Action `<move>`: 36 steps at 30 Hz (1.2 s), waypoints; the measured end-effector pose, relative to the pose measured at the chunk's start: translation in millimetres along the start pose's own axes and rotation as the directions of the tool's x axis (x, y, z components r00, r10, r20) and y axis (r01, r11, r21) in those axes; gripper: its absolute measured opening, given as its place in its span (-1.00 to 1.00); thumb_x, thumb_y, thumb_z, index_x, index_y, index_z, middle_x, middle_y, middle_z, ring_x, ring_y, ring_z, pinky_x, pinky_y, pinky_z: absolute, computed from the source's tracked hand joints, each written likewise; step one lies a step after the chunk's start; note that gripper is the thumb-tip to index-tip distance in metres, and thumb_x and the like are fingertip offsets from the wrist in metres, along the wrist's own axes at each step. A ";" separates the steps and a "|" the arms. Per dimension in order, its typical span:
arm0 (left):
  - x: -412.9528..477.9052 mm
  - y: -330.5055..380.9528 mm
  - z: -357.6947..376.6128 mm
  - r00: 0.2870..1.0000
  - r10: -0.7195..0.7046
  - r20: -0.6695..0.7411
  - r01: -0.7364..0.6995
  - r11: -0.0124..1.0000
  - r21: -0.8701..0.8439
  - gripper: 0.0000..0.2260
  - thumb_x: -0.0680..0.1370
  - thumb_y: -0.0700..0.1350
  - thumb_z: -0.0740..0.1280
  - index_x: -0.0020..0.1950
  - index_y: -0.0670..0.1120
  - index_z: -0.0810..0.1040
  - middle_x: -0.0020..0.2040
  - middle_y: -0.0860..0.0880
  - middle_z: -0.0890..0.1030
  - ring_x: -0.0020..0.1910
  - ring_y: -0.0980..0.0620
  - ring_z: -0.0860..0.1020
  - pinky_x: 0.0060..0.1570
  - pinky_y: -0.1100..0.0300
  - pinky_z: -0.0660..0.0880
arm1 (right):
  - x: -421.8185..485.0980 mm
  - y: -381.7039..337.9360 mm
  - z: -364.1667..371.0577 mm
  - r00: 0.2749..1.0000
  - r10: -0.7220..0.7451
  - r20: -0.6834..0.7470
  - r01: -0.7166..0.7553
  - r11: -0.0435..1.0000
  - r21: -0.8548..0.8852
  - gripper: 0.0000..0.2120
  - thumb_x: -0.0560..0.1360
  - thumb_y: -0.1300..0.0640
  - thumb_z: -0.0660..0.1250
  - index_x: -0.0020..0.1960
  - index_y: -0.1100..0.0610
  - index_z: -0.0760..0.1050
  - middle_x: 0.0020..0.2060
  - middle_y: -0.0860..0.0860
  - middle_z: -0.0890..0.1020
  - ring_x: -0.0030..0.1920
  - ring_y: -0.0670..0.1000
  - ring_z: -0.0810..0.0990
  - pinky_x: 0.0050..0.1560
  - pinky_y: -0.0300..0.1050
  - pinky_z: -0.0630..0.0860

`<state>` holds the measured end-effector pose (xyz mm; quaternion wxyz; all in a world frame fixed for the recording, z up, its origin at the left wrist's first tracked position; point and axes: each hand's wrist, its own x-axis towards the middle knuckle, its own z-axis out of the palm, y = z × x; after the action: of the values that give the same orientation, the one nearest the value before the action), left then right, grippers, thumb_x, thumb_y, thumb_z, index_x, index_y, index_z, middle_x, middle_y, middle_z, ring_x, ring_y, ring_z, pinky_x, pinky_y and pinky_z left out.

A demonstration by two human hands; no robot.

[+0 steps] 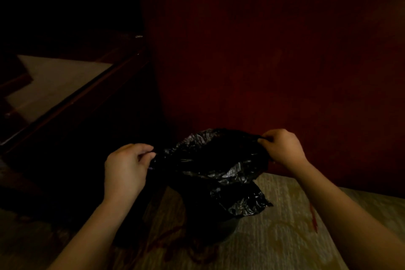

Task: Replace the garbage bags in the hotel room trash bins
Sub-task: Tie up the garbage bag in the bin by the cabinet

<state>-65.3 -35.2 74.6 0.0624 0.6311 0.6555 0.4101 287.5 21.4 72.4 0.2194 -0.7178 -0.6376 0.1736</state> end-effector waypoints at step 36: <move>20.8 75.3 78.7 0.600 0.087 0.795 -0.341 0.927 0.156 -0.89 0.58 -0.03 0.37 0.09 0.10 0.63 0.05 0.06 0.61 0.04 -0.01 0.57 -0.07 0.09 0.51 | -61.9 -20.0 40.0 0.934 -0.326 0.147 0.151 0.733 0.664 -0.82 0.46 0.48 0.38 -0.18 0.25 0.67 -0.14 0.12 0.70 -0.10 0.09 0.69 -0.03 0.02 0.63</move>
<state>36.3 9.3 78.5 0.1942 0.8219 0.5355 0.0012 241.7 -34.4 47.5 0.3889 -0.4821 -0.6492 0.4414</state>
